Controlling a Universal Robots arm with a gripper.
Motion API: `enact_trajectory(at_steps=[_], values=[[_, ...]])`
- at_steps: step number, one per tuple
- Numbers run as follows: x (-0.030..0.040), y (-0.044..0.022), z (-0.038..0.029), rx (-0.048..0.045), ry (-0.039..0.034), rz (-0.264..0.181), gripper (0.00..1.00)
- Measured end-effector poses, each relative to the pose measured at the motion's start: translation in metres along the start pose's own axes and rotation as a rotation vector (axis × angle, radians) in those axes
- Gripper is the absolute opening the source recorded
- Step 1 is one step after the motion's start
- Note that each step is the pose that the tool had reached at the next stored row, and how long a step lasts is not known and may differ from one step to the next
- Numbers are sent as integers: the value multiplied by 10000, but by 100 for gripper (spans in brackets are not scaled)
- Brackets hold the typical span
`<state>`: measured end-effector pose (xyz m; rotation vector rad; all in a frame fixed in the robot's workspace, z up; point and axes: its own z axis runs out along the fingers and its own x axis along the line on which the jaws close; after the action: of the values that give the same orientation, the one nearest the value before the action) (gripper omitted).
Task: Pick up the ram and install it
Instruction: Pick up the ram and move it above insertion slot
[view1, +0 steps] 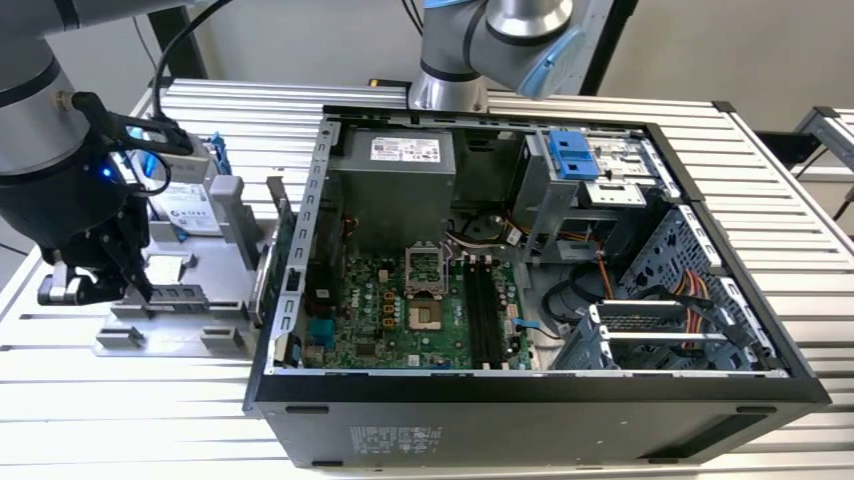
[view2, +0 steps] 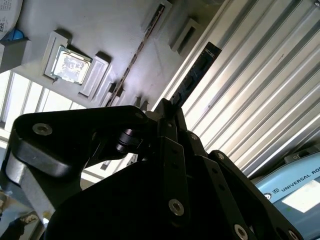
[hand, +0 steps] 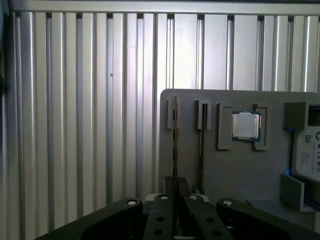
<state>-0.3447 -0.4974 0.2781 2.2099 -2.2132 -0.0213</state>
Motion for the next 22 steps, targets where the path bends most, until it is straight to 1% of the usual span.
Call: enact_trajectory(at_steps=[8,22], values=[[0,1,-7,0,1,0,0],[0,1,-42,0,1,0,0]])
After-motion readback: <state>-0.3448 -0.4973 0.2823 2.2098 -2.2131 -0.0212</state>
